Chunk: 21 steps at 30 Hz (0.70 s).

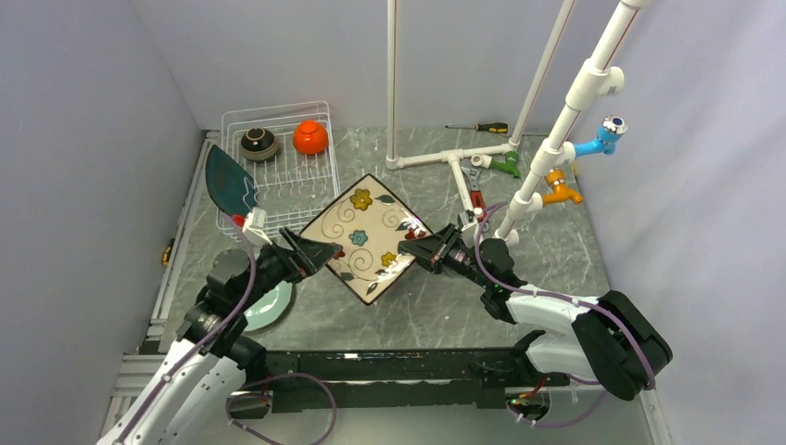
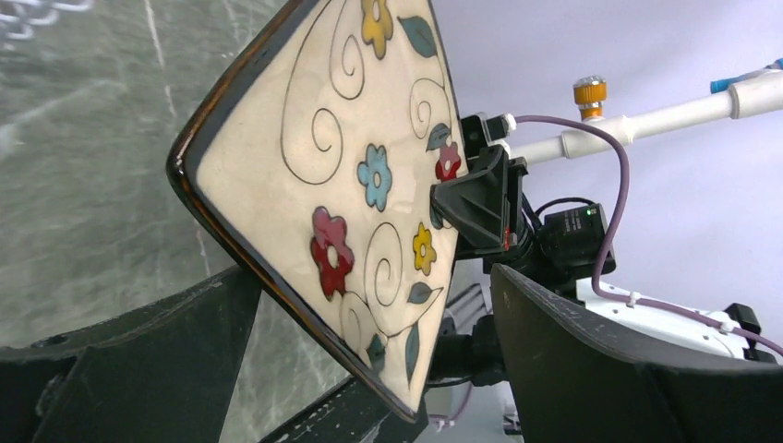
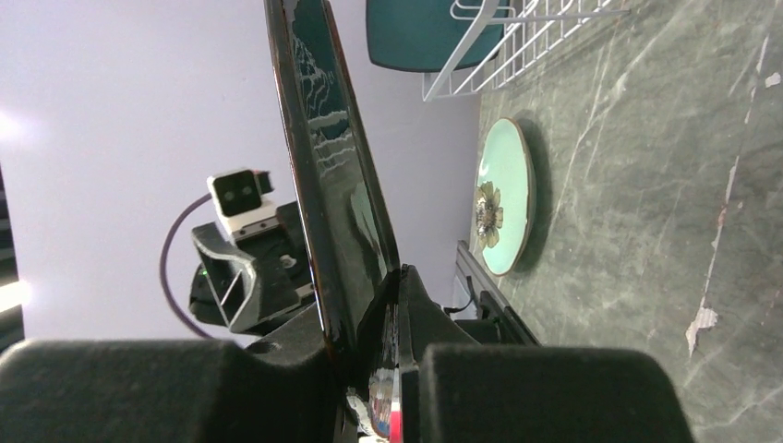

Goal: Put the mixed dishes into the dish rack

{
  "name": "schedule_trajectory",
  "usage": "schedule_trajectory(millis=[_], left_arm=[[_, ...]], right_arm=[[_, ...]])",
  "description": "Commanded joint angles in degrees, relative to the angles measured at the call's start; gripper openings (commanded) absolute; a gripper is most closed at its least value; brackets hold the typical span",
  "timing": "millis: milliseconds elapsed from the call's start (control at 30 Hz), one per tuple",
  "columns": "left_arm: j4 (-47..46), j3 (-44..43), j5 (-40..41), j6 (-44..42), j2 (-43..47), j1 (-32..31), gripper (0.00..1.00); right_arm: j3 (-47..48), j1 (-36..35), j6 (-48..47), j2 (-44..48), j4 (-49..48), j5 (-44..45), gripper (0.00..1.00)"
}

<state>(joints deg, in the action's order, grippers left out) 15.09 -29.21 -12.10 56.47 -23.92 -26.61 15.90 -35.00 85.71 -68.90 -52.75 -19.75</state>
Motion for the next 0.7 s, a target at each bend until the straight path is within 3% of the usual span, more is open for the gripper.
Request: schedule_trajectory(millis=[0, 100, 233, 467, 667], left_arm=[[-21.94, 5.15, -5.91, 8.89, -4.29, -0.19, 0.99], [-30.06, 6.92, -6.73, 9.48, -7.66, -0.19, 0.86], [-32.51, 6.65, -5.56, 7.46, -10.76, -0.2, 0.72], [-40.85, 11.52, -1.99, 9.76, -12.1, -0.25, 0.6], [-40.78, 11.73, -0.46, 7.2, -11.83, -0.14, 0.47]], right_arm=[[4.79, -0.02, 5.64, 2.29, -21.43, -1.17, 0.0], [4.6, -0.15, 5.94, 2.02, -22.25, -1.26, 0.0], [4.48, -0.36, 6.3, 1.61, -22.62, -1.27, 0.0], [4.93, -0.93, 7.04, -0.72, -24.89, -1.42, 0.0], [5.28, -1.77, 7.07, -1.97, -25.76, -1.54, 0.0]])
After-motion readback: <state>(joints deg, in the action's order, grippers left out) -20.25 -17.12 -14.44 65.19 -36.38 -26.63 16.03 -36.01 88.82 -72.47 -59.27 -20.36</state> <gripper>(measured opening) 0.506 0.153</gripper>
